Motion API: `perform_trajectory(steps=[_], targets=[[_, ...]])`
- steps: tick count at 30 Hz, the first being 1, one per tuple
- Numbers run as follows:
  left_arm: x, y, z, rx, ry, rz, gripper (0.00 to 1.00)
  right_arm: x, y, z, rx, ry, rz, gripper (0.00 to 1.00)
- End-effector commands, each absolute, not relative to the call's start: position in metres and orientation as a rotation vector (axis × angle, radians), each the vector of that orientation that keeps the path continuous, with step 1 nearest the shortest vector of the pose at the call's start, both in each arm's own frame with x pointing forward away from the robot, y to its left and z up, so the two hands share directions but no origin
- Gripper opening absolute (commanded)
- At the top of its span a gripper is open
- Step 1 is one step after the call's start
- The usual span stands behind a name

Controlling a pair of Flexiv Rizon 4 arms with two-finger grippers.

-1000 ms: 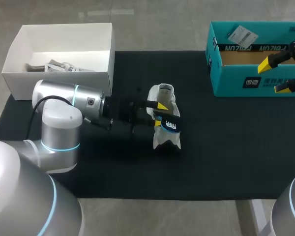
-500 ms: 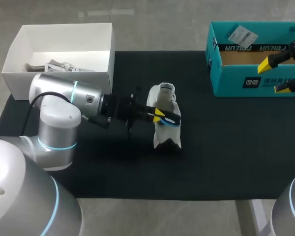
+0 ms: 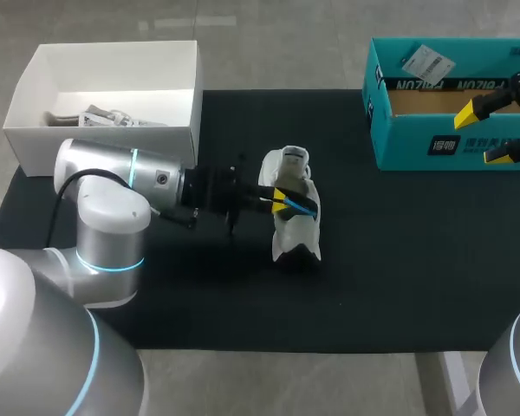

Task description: Take the shoe out of the shoebox, open the shoe tongue, remove and reinsert the insole, then place the shoe into the shoebox

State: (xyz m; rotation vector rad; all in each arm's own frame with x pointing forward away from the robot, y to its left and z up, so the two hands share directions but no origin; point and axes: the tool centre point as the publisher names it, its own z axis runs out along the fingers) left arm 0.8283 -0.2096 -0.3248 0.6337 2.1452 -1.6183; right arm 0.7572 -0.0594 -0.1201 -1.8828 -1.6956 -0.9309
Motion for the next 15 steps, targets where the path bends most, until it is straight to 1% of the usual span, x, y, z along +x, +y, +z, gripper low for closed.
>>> perform_trajectory(steps=[1,7,8,9,10,11,12,13,14,15], targets=[[0.831,-0.212,-0.330,0.607,2.155,-1.613,0.00,0.758,-0.058,-0.120,-1.886,-1.695,-0.927,1.00],[0.830,-0.209,-0.330,0.587,2.161,-1.618,0.00,0.758,-0.058,-0.120,-1.886,-1.695,-0.927,1.00],[0.828,-0.208,-0.327,0.591,2.156,-1.622,0.04,0.758,-0.058,-0.120,-1.886,-1.695,-0.927,1.00],[0.826,-0.208,-0.324,0.599,2.148,-1.626,0.26,0.758,-0.058,-0.120,-1.886,-1.695,-0.927,1.00],[0.824,-0.208,-0.321,0.611,2.140,-1.629,0.43,0.758,-0.058,-0.120,-1.886,-1.695,-0.927,1.00],[0.822,-0.207,-0.318,0.619,2.133,-1.634,0.49,0.758,-0.058,-0.120,-1.886,-1.695,-0.927,1.00],[0.819,-0.207,-0.315,0.630,2.125,-1.644,0.59,0.758,-0.058,-0.120,-1.886,-1.695,-0.927,1.00],[0.817,-0.207,-0.312,0.642,2.120,-1.647,0.63,0.758,-0.058,-0.120,-1.886,-1.695,-0.927,1.00],[0.815,-0.207,-0.309,0.649,2.116,-1.652,0.58,0.758,-0.058,-0.120,-1.886,-1.695,-0.927,1.00],[0.812,-0.207,-0.307,0.660,2.110,-1.659,0.56,0.758,-0.058,-0.120,-1.886,-1.695,-0.927,1.00]])
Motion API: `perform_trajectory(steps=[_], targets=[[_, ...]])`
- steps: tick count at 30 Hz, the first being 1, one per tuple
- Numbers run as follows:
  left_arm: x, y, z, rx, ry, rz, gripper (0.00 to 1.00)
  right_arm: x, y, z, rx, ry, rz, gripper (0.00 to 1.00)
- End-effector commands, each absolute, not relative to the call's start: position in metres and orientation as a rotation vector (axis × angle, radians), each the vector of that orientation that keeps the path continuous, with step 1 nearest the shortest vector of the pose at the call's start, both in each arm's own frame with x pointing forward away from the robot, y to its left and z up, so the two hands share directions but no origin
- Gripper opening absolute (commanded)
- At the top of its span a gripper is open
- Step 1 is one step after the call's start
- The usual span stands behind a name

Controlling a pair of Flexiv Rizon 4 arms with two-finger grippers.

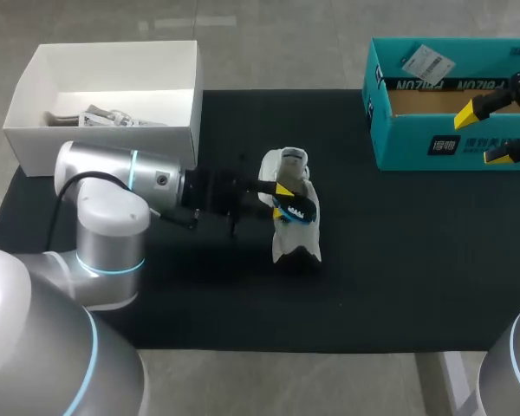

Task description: Take the shoe out of the shoebox, open the shoe tongue, remove and reinsert the insole, then place the shoe into the shoebox

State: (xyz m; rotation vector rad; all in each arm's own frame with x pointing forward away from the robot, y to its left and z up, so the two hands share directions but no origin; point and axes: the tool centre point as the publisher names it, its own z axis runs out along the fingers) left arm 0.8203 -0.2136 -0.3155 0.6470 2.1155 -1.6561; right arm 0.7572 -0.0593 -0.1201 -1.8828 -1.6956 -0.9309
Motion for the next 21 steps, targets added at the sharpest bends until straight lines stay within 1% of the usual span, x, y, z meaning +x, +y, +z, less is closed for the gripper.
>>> perform_trajectory(steps=[1,2,7,8,9,10,11,12,21], targets=[[0.810,-0.208,-0.306,0.674,2.109,-1.663,0.51,0.758,-0.058,-0.120,-1.886,-1.695,-0.927,1.00],[0.807,-0.208,-0.305,0.686,2.108,-1.664,0.47,0.758,-0.058,-0.120,-1.886,-1.695,-0.927,1.00],[0.799,-0.211,-0.302,0.755,2.115,-1.644,0.46,0.758,-0.058,-0.120,-1.886,-1.695,-0.927,1.00],[0.798,-0.211,-0.303,0.758,2.119,-1.643,0.42,0.758,-0.058,-0.120,-1.886,-1.695,-0.927,1.00],[0.799,-0.212,-0.304,0.759,2.121,-1.644,0.35,0.758,-0.058,-0.120,-1.886,-1.695,-0.927,1.00],[0.799,-0.212,-0.305,0.763,2.123,-1.637,0.24,0.758,-0.058,-0.120,-1.886,-1.695,-0.927,1.00],[0.800,-0.212,-0.305,0.765,2.124,-1.635,0.01,0.758,-0.058,-0.120,-1.886,-1.695,-0.927,1.00],[0.801,-0.212,-0.306,0.765,2.125,-1.633,0.00,0.758,-0.058,-0.120,-1.886,-1.695,-0.927,1.00],[0.816,-0.213,-0.317,0.734,2.140,-1.588,0.00,0.758,-0.058,-0.120,-1.886,-1.695,-0.927,1.00]])
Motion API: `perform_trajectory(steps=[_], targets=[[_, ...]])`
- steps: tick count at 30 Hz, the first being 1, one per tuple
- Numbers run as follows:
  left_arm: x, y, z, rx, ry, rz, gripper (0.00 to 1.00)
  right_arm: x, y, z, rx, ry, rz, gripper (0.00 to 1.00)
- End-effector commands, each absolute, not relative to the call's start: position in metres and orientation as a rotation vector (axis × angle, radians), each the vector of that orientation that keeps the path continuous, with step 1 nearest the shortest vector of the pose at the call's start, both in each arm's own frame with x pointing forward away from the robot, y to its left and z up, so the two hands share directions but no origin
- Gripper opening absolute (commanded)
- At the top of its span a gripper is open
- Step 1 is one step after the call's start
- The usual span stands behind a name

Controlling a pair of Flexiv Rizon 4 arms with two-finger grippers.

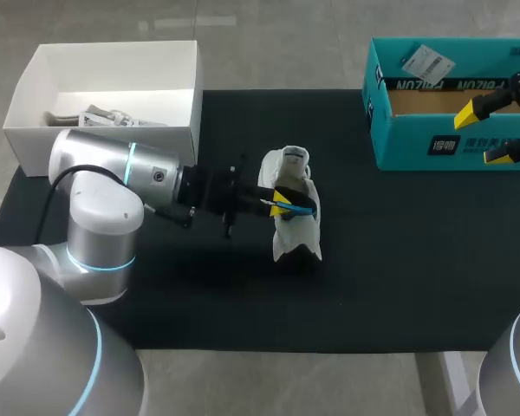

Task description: Take the shoe out of the shoebox, open the shoe tongue, remove and reinsert the insole, then place the shoe into the shoebox

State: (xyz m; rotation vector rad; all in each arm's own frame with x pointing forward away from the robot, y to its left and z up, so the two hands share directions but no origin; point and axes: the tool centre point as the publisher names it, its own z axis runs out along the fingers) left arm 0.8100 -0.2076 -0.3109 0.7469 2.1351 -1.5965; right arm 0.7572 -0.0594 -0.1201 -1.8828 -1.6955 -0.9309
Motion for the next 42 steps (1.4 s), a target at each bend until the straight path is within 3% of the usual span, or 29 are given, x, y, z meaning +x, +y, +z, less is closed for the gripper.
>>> perform_trajectory(steps=[1,25,26,28,29,30,34,39,40,42], targets=[[0.817,-0.213,-0.318,0.729,2.143,-1.586,0.00,0.758,-0.058,-0.120,-1.886,-1.695,-0.927,1.00],[0.839,-0.214,-0.336,0.568,2.173,-1.571,0.00,0.758,-0.058,-0.120,-1.886,-1.695,-0.927,1.00],[0.836,-0.213,-0.333,0.574,2.168,-1.580,0.24,0.758,-0.058,-0.120,-1.886,-1.695,-0.927,1.00],[0.830,-0.212,-0.326,0.597,2.158,-1.588,0.56,0.758,-0.058,-0.120,-1.886,-1.695,-0.927,1.00],[0.827,-0.212,-0.323,0.611,2.151,-1.595,0.82,0.758,-0.058,-0.120,-1.886,-1.695,-0.927,1.00],[0.825,-0.212,-0.319,0.621,2.145,-1.600,0.89,0.758,-0.058,-0.120,-1.886,-1.695,-0.927,1.00],[0.817,-0.211,-0.310,0.658,2.130,-1.616,0.80,0.758,-0.058,-0.120,-1.886,-1.695,-0.927,1.00],[0.807,-0.211,-0.306,0.727,2.138,-1.606,0.44,0.758,-0.058,-0.120,-1.886,-1.695,-0.927,1.00],[0.806,-0.211,-0.307,0.741,2.142,-1.600,0.35,0.758,-0.058,-0.120,-1.886,-1.695,-0.927,1.00],[0.805,-0.211,-0.310,0.767,2.150,-1.566,0.00,0.758,-0.058,-0.120,-1.886,-1.695,-0.927,1.00]])
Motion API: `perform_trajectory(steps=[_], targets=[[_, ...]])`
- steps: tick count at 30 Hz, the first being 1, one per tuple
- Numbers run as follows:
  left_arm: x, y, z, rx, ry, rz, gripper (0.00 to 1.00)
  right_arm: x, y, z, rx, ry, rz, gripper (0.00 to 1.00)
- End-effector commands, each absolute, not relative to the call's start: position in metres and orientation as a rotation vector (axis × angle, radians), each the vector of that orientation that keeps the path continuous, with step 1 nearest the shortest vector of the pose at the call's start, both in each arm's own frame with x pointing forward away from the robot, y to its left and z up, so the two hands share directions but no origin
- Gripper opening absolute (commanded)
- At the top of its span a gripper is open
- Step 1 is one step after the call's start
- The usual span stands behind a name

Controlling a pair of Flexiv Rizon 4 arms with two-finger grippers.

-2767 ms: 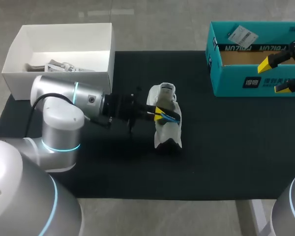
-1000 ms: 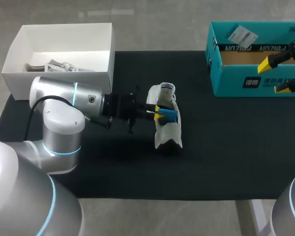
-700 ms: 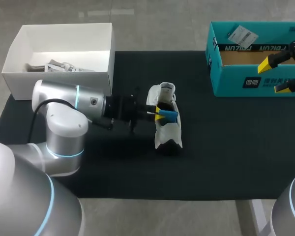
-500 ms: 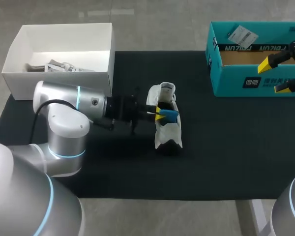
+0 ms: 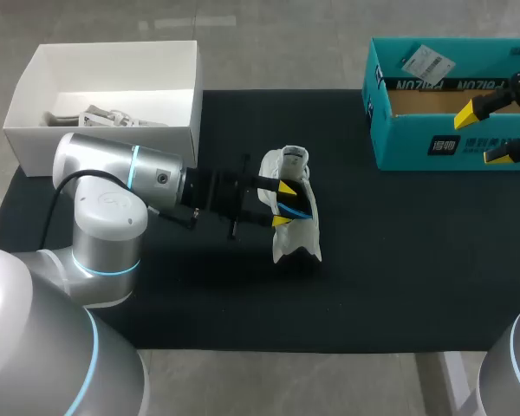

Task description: Take the shoe out of the shoebox, open the shoe tongue, remove and reinsert the insole, then place the shoe into the shoebox

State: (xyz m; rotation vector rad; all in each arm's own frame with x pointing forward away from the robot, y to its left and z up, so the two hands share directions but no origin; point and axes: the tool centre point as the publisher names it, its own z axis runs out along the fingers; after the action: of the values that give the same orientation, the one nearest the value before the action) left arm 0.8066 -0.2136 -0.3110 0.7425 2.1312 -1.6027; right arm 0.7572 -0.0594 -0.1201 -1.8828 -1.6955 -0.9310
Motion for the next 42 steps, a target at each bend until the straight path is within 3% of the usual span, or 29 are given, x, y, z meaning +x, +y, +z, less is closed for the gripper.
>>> perform_trajectory(steps=[1,25,37,39,42], targets=[[0.806,-0.212,-0.312,0.767,2.151,-1.559,0.00,0.758,-0.058,-0.120,-1.886,-1.695,-0.927,1.00],[0.829,-0.225,-0.340,0.773,2.152,-1.437,0.00,0.758,-0.058,-0.120,-1.886,-1.695,-0.927,1.00],[0.820,-0.221,-0.329,0.812,2.155,-1.430,0.00,0.758,-0.058,-0.120,-1.886,-1.695,-0.927,1.00],[0.821,-0.220,-0.330,0.815,2.163,-1.412,0.33,0.758,-0.058,-0.120,-1.886,-1.695,-0.927,1.00],[0.822,-0.219,-0.332,0.819,2.166,-1.392,0.37,0.758,-0.058,-0.120,-1.886,-1.695,-0.927,1.00]])
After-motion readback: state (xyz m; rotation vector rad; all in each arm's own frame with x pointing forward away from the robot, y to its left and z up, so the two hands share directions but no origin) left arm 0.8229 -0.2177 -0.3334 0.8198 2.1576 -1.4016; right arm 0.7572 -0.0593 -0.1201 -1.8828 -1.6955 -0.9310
